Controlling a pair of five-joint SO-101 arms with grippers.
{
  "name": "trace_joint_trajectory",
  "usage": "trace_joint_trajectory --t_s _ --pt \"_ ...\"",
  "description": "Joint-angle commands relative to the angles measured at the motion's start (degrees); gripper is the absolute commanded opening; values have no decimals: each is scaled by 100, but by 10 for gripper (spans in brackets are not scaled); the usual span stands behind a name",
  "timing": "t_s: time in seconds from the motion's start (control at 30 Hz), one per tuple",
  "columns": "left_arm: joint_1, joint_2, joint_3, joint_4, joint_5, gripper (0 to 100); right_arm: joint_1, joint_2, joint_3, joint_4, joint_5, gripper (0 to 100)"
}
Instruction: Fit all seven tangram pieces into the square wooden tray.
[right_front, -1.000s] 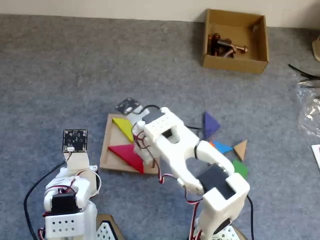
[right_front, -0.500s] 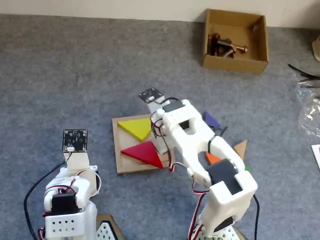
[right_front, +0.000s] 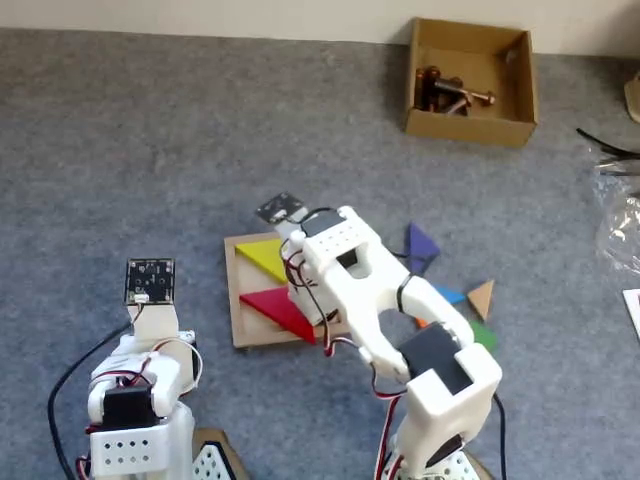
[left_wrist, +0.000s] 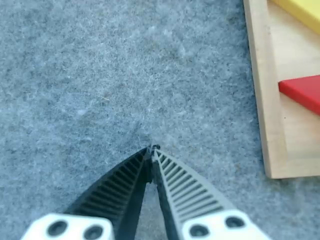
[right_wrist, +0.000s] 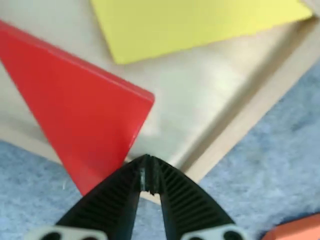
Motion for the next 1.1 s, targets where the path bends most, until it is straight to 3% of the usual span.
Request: trace_joint_trajectory --t_s 0.0,0.2,0.5,1.07 --pt "-48 40 119 44 9 5 -198 -75 84 136 18 5" --pt "-48 40 119 44 9 5 -268 -75 -110 180 9 5" --pt "-48 40 119 44 9 5 -1042 -57 -593 541 -26 5" --pt "-48 40 119 44 9 5 -1033 -48 -593 321 18 5"
